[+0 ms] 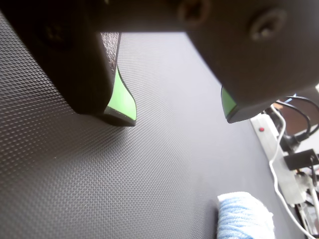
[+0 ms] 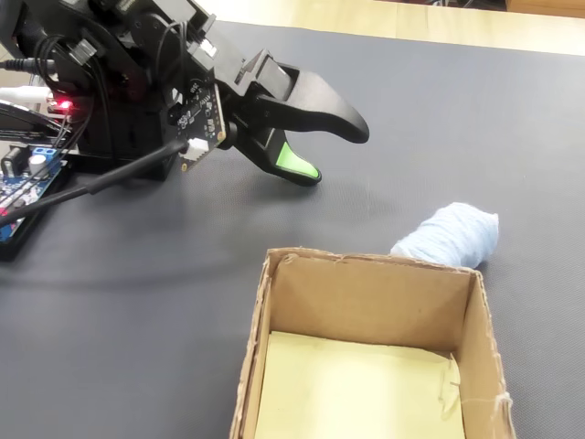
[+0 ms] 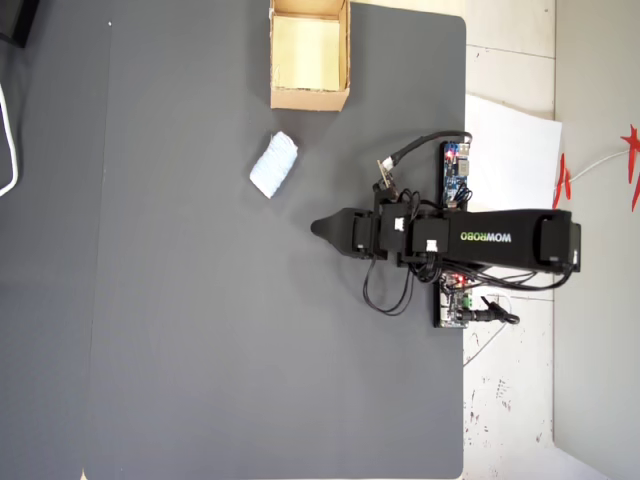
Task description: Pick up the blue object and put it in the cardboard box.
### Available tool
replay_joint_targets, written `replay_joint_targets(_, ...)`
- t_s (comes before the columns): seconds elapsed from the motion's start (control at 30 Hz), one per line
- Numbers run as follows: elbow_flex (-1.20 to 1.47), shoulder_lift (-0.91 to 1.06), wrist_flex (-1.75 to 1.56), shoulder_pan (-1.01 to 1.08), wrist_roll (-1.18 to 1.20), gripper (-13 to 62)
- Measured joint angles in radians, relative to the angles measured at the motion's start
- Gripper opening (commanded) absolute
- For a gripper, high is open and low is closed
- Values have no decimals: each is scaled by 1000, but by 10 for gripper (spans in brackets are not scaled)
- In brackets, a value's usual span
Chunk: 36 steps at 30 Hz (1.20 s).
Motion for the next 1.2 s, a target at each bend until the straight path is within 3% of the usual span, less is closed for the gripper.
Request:
replay_joint_targets(0.73, -89, 0, 15, 20, -34, 343)
replay_joint_targets(1.2, -465, -29, 281, 61, -57, 340)
